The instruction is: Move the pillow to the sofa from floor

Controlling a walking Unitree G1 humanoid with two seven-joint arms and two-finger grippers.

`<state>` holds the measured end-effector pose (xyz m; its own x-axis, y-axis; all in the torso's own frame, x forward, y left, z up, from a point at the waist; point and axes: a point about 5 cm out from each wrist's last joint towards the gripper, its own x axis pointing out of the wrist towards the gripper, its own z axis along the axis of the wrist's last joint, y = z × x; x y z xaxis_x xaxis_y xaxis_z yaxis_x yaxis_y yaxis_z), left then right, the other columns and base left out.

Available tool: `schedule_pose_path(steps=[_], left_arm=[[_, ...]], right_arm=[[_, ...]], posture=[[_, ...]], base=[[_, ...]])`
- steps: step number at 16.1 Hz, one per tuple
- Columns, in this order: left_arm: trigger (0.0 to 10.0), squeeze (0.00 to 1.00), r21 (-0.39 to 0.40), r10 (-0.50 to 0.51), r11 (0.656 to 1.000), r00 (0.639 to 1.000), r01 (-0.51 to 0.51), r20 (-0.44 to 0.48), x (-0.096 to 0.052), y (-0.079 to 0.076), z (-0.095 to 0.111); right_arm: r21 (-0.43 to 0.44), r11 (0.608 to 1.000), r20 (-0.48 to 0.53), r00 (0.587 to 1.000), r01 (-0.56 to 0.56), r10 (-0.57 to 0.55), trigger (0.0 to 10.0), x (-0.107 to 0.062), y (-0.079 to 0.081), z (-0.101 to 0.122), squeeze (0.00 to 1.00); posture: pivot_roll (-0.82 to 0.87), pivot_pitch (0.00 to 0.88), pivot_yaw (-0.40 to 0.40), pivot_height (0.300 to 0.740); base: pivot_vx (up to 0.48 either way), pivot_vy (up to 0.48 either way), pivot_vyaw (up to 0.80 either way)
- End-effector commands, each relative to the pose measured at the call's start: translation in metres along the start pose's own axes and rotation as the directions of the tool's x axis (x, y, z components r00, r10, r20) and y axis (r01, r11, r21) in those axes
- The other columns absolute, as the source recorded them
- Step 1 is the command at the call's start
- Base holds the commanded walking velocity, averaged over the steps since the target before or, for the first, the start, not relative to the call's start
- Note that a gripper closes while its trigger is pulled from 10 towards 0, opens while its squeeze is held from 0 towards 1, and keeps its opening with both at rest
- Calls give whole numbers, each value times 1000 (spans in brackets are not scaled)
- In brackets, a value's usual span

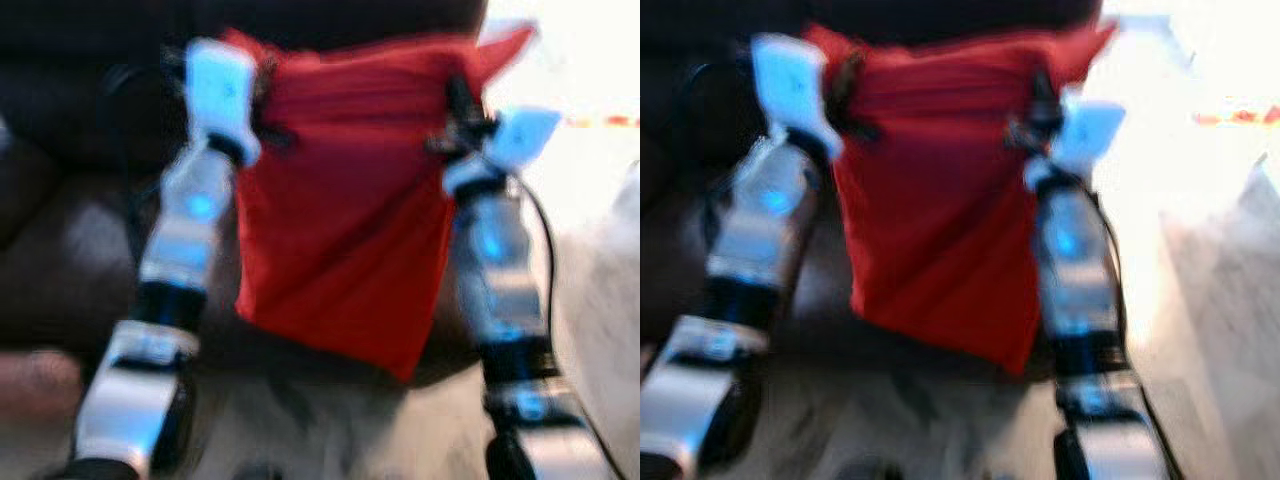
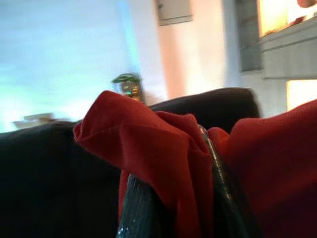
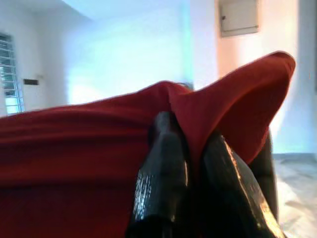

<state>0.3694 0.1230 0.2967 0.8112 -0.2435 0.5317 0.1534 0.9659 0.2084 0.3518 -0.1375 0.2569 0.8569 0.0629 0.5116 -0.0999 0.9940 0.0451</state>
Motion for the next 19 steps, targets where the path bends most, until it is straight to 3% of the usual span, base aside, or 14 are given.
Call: schedule_pose_path(steps=[1,8,11,15,19], left_arm=[[10000,0,-8,43,999,997,-43,65,4,9,15],[10000,0,-11,47,999,998,-46,50,-1,9,12],[10000,0,-12,49,999,998,-48,48,-1,9,13],[10000,0,-15,45,999,998,-44,46,-1,8,13],[10000,0,-22,27,999,999,-26,33,-2,5,10]], right_arm=[[5,996,127,987,94,-94,10000,7,-24,28,0],[24,996,141,986,87,-90,10000,17,-22,32,0],[39,997,137,988,71,-75,10000,16,-15,30,0],[-8,999,140,990,39,-37,10000,15,-9,29,0],[5,999,108,993,40,-40,10000,12,-10,22,0]], posture=[[29,56,4,740],[35,53,-9,740],[35,55,-9,740],[36,55,-10,740],[37,54,-10,740]], base=[[300,0,0],[297,0,0],[304,0,0],[304,0,0],[152,0,400]])
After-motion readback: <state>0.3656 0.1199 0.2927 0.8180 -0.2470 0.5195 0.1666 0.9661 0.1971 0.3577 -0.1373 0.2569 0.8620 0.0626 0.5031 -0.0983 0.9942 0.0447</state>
